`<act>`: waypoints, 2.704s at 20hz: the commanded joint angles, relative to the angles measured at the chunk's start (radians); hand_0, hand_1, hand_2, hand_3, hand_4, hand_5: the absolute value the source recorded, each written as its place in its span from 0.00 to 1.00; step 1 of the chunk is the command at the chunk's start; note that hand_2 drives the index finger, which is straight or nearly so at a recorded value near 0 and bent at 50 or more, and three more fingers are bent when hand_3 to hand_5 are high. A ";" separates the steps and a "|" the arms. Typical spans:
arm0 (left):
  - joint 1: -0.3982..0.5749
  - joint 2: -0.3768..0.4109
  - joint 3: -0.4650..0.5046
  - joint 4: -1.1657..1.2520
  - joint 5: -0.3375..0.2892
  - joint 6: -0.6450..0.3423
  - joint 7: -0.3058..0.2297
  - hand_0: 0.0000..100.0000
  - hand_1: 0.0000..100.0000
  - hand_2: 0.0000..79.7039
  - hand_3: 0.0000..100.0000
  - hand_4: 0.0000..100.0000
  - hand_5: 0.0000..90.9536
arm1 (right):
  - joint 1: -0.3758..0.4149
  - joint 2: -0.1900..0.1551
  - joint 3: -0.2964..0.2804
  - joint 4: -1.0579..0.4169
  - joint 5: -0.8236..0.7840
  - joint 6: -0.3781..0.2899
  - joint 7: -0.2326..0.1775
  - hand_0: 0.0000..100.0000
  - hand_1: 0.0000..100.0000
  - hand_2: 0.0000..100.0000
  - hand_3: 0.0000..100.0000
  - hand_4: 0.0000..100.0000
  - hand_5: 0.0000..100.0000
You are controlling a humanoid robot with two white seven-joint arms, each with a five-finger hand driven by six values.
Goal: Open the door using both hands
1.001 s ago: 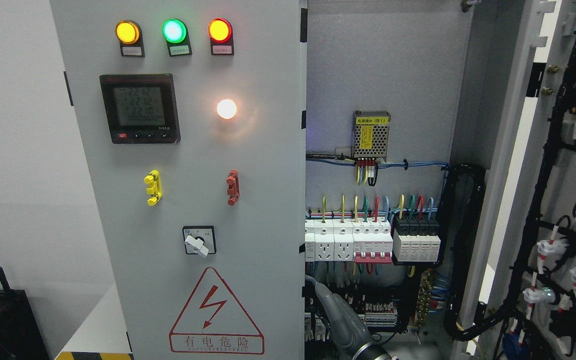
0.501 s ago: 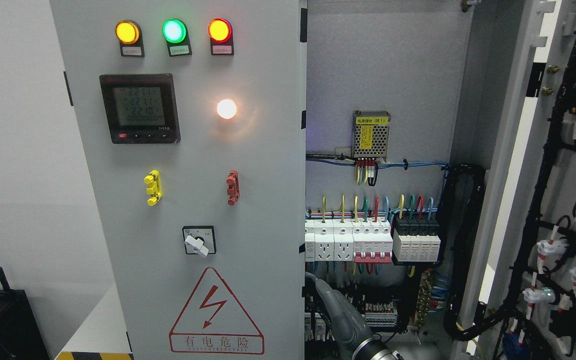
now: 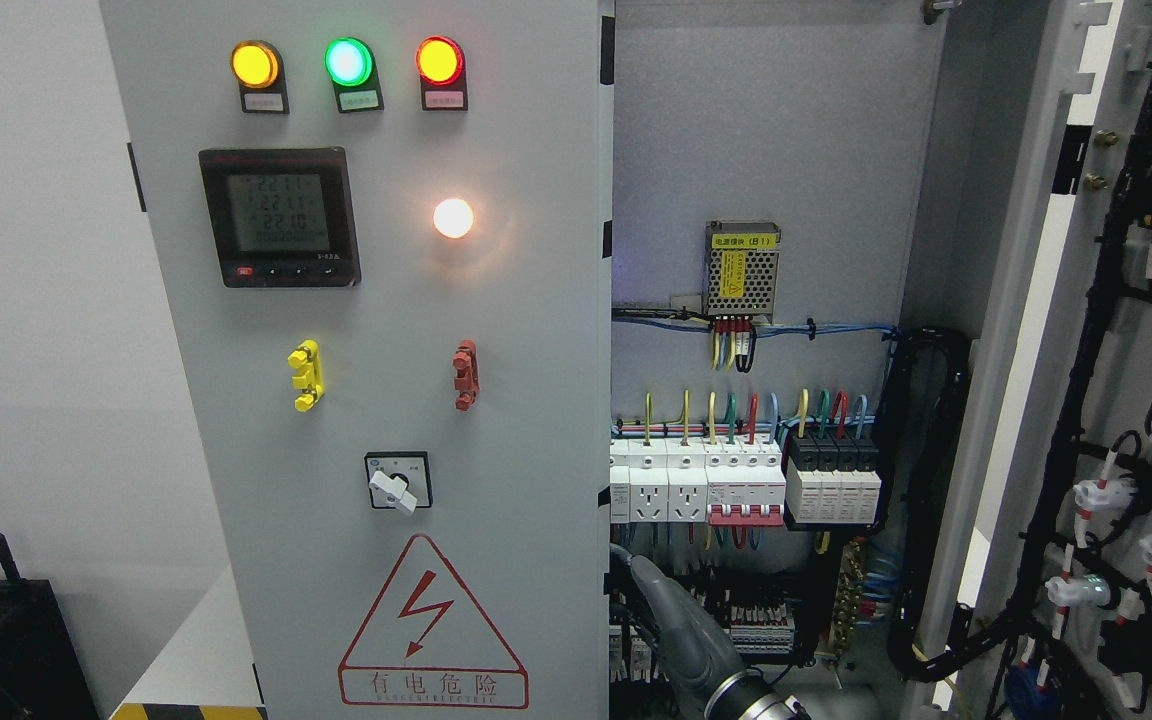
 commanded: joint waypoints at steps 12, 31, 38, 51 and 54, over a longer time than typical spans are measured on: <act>0.000 0.001 -0.024 0.000 -0.006 0.000 0.000 0.00 0.00 0.00 0.00 0.03 0.00 | -0.018 -0.005 -0.009 0.038 -0.006 0.000 0.047 0.22 0.00 0.00 0.00 0.00 0.00; 0.000 0.001 -0.024 0.000 -0.006 0.000 0.000 0.00 0.00 0.00 0.00 0.03 0.00 | -0.034 -0.006 -0.009 0.038 -0.036 -0.002 0.094 0.22 0.00 0.00 0.00 0.00 0.00; 0.000 -0.001 -0.024 0.000 -0.006 0.000 0.000 0.00 0.00 0.00 0.00 0.03 0.00 | -0.034 -0.006 -0.011 0.040 -0.039 -0.002 0.147 0.22 0.00 0.00 0.00 0.00 0.00; 0.000 -0.001 -0.024 0.000 -0.006 0.000 0.000 0.00 0.00 0.00 0.00 0.03 0.00 | -0.038 -0.011 -0.012 0.046 -0.041 -0.005 0.180 0.22 0.00 0.00 0.00 0.00 0.00; 0.000 -0.001 -0.024 0.000 -0.006 0.000 0.000 0.00 0.00 0.00 0.00 0.03 0.00 | -0.038 -0.012 -0.012 0.046 -0.042 -0.003 0.180 0.22 0.00 0.00 0.00 0.00 0.00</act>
